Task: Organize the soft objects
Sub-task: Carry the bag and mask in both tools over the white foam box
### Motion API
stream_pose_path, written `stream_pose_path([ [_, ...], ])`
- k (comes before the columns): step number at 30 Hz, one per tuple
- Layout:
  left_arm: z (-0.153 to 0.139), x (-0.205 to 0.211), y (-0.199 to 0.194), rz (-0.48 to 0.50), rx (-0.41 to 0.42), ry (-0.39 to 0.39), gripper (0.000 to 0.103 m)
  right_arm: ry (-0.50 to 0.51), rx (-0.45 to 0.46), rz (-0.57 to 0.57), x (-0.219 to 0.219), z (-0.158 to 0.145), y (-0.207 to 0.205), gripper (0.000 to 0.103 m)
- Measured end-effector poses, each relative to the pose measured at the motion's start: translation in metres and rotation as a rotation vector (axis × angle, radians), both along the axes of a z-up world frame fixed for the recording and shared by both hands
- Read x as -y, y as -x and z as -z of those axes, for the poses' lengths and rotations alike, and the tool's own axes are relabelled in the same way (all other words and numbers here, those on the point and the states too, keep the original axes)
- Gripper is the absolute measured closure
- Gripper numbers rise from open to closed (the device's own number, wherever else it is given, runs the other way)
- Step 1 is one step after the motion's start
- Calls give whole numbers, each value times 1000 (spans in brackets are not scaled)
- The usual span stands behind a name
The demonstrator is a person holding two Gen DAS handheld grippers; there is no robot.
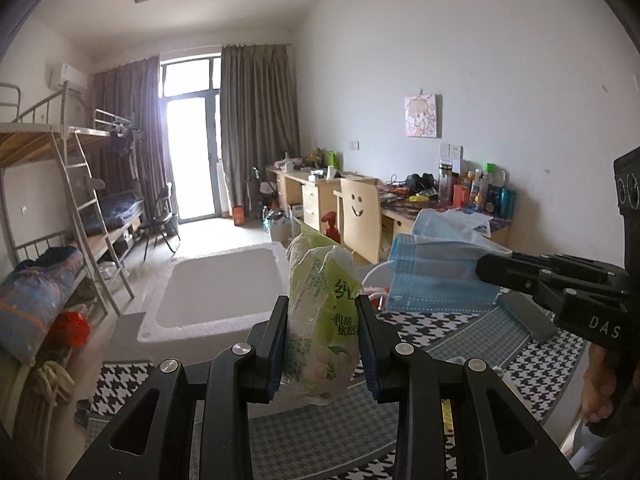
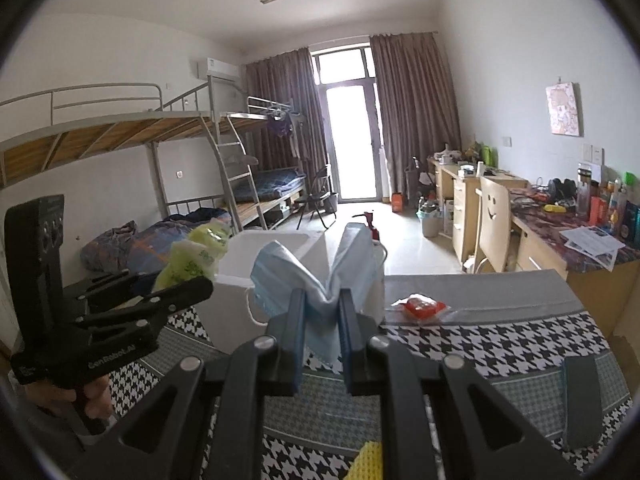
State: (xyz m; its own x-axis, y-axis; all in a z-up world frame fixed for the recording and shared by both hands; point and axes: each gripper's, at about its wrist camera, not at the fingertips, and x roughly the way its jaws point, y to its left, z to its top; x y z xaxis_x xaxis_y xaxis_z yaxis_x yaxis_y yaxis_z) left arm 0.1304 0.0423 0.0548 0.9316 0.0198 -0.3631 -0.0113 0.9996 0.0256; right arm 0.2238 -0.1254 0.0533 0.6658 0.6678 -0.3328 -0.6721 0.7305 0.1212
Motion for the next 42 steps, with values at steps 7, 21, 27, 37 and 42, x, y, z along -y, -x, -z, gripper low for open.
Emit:
stream_pose_path([
  [7,-10,-9,-7,-28,19,-3,69,13,23,9,-13,-9,-6,84],
  [21,-20,-31,-29,-120,28,-19,69,26,38,1,-31,-24,-18,84],
  [27,-21,-42,-43,-155,14,-5,69,37,45,-11,-41,-28,-21,84],
  [37,-17,-62,-68,-200,-25,19,69,71,30,-17,-62,-30,-34,84],
  [42,-12,-71,-81,-203,-51,36,69,80,30,-17,-69,-31,-37,84],
])
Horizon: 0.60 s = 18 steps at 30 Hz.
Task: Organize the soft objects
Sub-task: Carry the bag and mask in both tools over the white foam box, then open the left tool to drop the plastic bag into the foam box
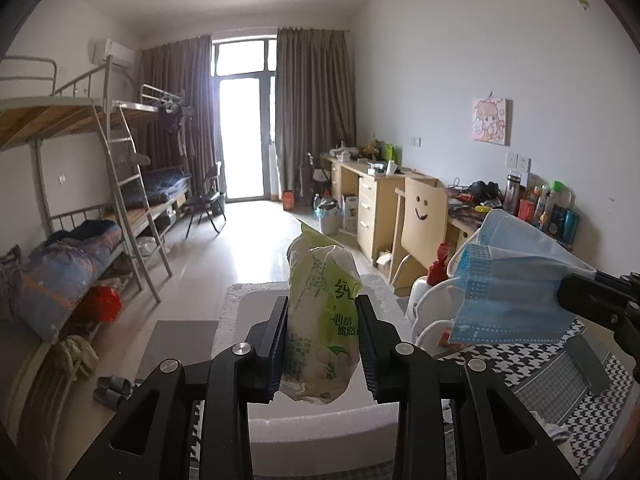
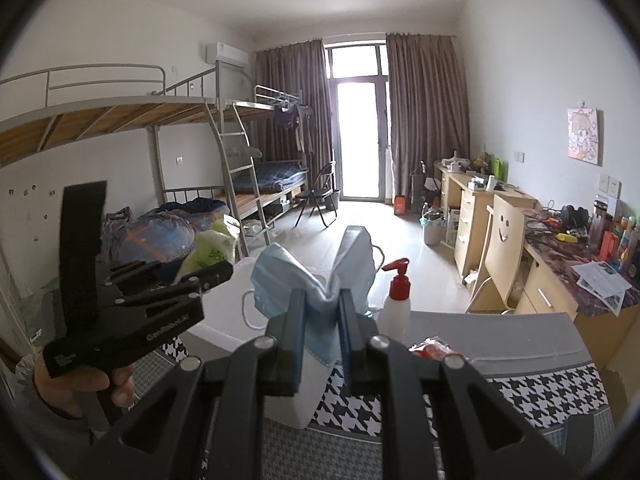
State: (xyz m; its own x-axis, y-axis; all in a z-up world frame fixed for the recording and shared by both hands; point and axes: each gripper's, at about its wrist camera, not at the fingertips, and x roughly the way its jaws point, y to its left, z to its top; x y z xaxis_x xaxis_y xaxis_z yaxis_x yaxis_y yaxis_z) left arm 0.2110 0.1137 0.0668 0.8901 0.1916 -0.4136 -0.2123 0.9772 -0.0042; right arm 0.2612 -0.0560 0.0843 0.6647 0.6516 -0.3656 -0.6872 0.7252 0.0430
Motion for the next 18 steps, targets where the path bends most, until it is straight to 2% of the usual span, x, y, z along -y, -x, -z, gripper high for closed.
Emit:
stream_pose_path([
  [14,19,-21,-29,3,-70,54,67,31,-26,20,-19,4,-13,84],
  [15,20,-23,-31,4,-74,57,65,33,-26,24,-20,4,-14,84],
  [17,21,-25,-33,-2,-81,63,44,34,-28,25,-21,3,-14,84],
  [18,22,-26,-33,-7,-82,63,39,35,-28,27,-22,3,-14,84],
])
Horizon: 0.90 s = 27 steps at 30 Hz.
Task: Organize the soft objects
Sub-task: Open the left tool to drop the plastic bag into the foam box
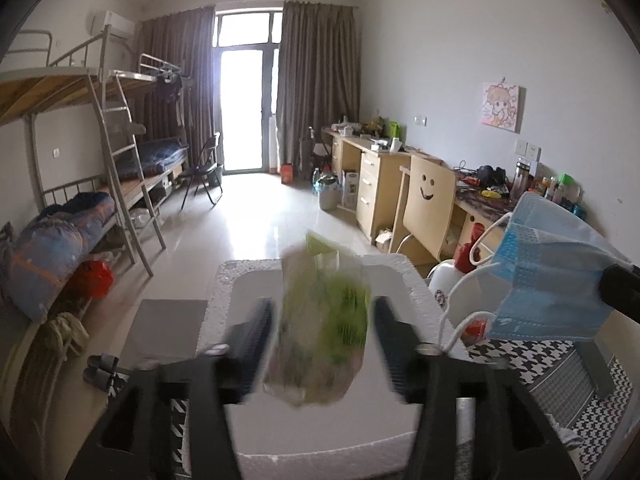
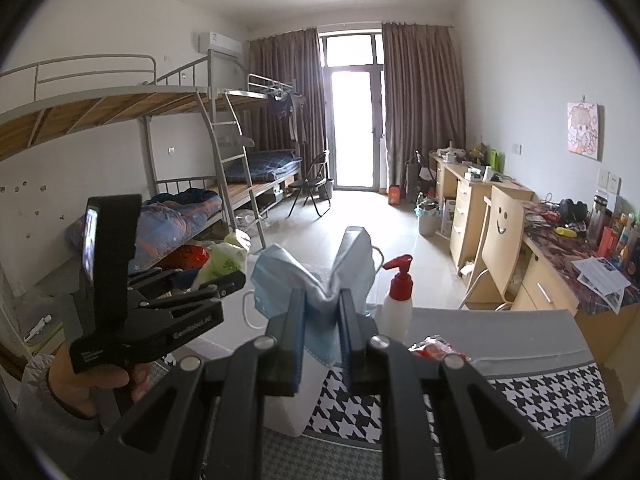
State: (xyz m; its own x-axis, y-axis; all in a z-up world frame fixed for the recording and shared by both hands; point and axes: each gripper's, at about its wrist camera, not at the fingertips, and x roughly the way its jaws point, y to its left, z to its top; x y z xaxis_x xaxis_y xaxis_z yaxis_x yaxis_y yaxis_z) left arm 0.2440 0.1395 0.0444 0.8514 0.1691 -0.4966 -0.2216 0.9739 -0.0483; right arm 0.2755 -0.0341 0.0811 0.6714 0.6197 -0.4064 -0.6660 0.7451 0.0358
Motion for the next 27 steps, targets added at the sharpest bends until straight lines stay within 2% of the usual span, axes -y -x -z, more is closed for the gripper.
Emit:
stream_pose_path([
  [1,0,-2,1,-9,-1,-4,32,1,0,1,-1,0,0,84],
  [3,1,-3,2,-12,-7,-4,27,4,-2,2,-2,0,0,84],
  [5,-1,-7,6,-22,-2,-6,17,7,-3,4,-4,0,-1,84],
  [10,-13,-17,25,-82,60,-13,1,13,-3,1,-10,-2,-2,84],
  [18,-23,-27,47,-137,98,-35,1,21,1,-26,-28,-4,-1,84],
  [27,-17,-40,63,-179,100,-37,1,36,-2,-50,-51,0,-1,84],
])
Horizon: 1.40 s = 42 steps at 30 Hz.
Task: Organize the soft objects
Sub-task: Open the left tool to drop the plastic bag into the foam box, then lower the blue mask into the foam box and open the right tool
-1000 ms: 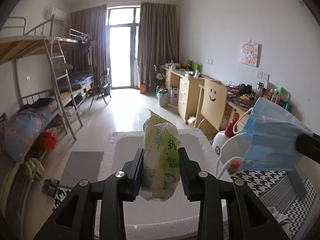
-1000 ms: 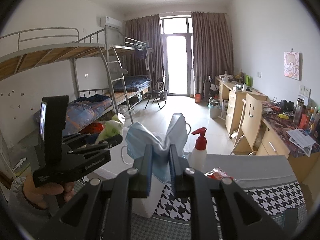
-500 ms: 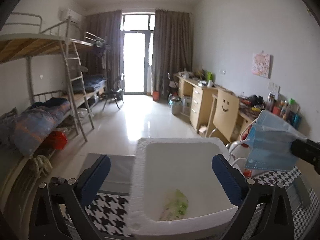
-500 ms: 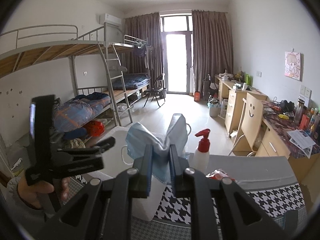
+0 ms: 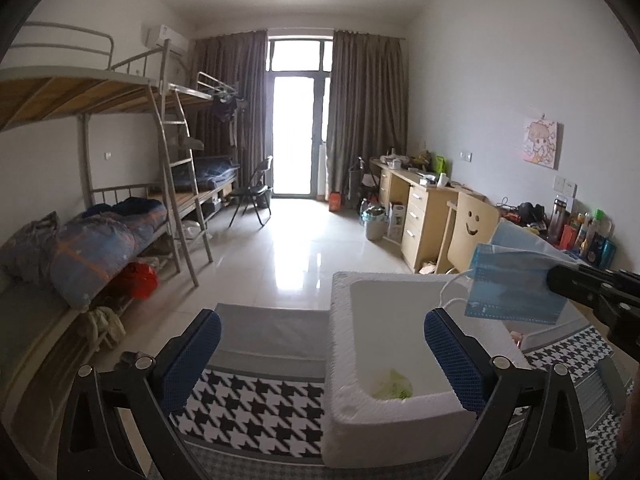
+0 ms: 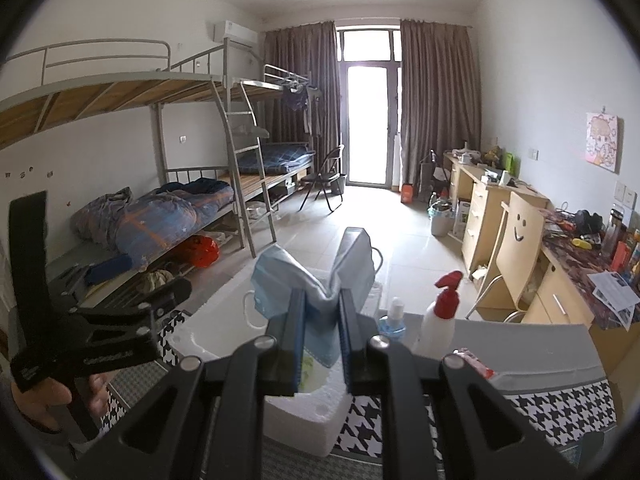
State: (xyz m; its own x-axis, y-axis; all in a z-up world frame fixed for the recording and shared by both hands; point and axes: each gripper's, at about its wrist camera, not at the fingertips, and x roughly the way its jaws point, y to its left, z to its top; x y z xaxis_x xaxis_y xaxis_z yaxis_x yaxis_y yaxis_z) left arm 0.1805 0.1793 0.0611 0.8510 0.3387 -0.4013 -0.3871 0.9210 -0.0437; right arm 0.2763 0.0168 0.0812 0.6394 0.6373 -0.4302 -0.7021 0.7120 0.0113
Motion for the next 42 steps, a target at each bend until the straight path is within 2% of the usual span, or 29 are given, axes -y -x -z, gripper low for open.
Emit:
stream_pose_path([
  [15,14,-12,18,-40,0,20,1,34,-46,-9,-24,17,-14,84],
  [28,20,-20,28,-41,4,27,1,71,-126,0,-42,40,-32,83],
  [30,20,-21,29,-43,4,33,1,78,-149,-7,-44,43,-34,70],
  [31,20,-21,29,-43,4,35,1,81,-160,-7,-44,44,-35,59],
  [32,21,-22,29,-45,4,35,1,81,-165,-12,-45,45,-34,52],
  [36,22,-20,28,-44,-3,30,1,88,-161,-20,-44,45,-31,50],
  [42,17,-13,29,-37,2,22,1,59,-129,-17,-33,31,-23,40],
])
